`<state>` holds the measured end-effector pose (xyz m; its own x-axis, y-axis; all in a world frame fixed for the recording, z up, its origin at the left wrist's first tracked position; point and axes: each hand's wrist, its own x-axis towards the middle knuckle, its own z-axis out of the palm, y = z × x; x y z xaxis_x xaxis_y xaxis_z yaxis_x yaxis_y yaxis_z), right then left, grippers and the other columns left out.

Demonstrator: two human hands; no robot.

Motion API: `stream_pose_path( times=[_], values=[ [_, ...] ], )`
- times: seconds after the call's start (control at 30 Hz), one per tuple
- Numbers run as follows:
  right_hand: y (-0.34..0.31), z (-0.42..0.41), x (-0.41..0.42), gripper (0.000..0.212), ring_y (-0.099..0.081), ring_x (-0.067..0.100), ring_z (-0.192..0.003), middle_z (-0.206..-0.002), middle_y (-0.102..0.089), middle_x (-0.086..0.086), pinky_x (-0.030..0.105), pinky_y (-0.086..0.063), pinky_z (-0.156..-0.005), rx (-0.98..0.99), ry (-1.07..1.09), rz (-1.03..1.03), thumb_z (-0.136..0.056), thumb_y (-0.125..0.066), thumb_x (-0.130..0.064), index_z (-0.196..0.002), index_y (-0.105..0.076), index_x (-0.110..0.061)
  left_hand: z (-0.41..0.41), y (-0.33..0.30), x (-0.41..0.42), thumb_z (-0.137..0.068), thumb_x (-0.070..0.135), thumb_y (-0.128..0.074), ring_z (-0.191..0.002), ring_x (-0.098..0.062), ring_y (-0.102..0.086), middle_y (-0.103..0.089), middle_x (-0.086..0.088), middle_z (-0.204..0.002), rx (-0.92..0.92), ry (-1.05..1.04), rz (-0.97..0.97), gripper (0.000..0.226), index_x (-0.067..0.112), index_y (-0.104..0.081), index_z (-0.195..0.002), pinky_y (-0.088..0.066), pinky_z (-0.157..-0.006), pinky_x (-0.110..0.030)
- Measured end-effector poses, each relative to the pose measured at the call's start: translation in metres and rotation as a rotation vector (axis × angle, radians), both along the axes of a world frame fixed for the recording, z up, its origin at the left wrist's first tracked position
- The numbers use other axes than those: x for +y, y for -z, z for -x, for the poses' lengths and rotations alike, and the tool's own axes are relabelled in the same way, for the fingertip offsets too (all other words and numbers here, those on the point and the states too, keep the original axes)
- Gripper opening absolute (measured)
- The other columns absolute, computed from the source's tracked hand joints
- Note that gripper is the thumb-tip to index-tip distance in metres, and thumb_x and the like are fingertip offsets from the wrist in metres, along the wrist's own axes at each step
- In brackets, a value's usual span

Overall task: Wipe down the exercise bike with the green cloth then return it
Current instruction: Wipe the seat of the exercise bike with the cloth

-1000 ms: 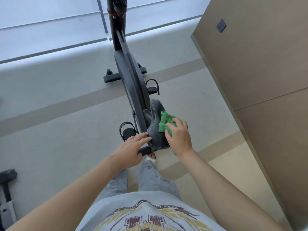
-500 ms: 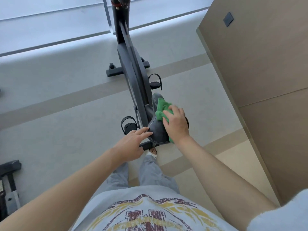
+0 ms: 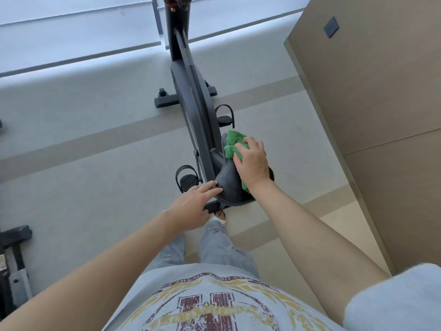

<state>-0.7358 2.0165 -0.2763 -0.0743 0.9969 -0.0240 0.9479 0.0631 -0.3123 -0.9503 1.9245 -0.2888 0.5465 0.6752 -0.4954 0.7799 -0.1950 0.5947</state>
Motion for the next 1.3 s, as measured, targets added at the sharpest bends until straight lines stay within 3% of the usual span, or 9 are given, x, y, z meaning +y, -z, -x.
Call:
stream_pose_path(
  times=[0.4, 0.6, 0.87, 1.07, 1.2, 1.3],
  values=[
    [-0.006, -0.051, -0.128, 0.024, -0.056, 0.034, -0.104, -0.122, -0.063, 0.011, 0.047, -0.058, -0.086, 0.081, 0.042, 0.078, -0.089, -0.081, -0.009, -0.112, -0.078, -0.01, 0.001, 0.005, -0.002, -0.089, 0.013, -0.056, -0.133, -0.026, -0.047, -0.019, 0.01, -0.173, -0.02, 0.003, -0.023, 0.081, 0.035, -0.03, -0.163, -0.044, -0.111, -0.038],
    [-0.022, -0.036, -0.083, 0.024, -0.052, 0.03, -0.105, -0.122, -0.059, 0.011, 0.022, -0.038, -0.096, 0.159, 0.088, -0.056, -0.092, -0.077, -0.011, -0.116, -0.077, -0.011, 0.002, 0.007, -0.003, -0.087, 0.012, -0.056, -0.128, -0.027, -0.05, -0.019, 0.012, -0.172, -0.033, 0.002, -0.032, 0.083, 0.034, -0.03, -0.162, -0.048, -0.106, -0.039],
    [-0.012, 0.002, -0.009, 0.031, -0.052, 0.033, -0.117, -0.129, -0.058, 0.014, 0.042, -0.051, -0.101, 0.131, 0.041, 0.021, -0.099, -0.069, -0.016, -0.129, -0.073, -0.008, 0.004, 0.002, 0.0, -0.09, 0.013, -0.055, -0.137, -0.025, -0.044, -0.017, 0.013, -0.173, -0.026, 0.018, -0.008, 0.082, 0.035, -0.028, -0.163, -0.046, -0.111, -0.04],
    [0.0, 0.011, -0.09, 0.026, -0.055, 0.037, -0.109, -0.124, -0.06, 0.015, 0.048, -0.054, -0.097, 0.052, -0.007, 0.027, -0.092, -0.074, -0.012, -0.118, -0.075, -0.009, 0.017, 0.0, -0.006, -0.092, 0.012, -0.06, -0.15, -0.024, -0.04, -0.031, 0.009, -0.17, -0.139, -0.168, 0.059, 0.075, 0.03, -0.039, -0.161, -0.035, -0.123, -0.044],
    [0.004, 0.005, -0.152, 0.03, -0.058, 0.038, -0.101, -0.123, -0.062, 0.016, 0.047, -0.058, -0.091, 0.069, -0.014, 0.033, -0.088, -0.08, -0.008, -0.118, -0.076, -0.01, 0.031, -0.002, -0.005, -0.092, 0.01, -0.06, -0.146, -0.019, -0.045, -0.04, 0.011, -0.165, -0.141, -0.247, 0.021, 0.069, 0.028, -0.045, -0.157, -0.041, -0.119, -0.038],
    [0.006, 0.009, -0.141, 0.028, -0.061, 0.04, -0.095, -0.119, -0.066, 0.019, 0.048, -0.061, -0.086, 0.06, -0.037, -0.029, -0.086, -0.083, -0.005, -0.114, -0.078, -0.007, 0.033, -0.001, -0.002, -0.093, 0.012, -0.06, -0.147, -0.017, -0.044, -0.038, 0.013, -0.165, -0.128, -0.224, 0.011, 0.069, 0.031, -0.044, -0.157, -0.042, -0.117, -0.038]
  ],
)
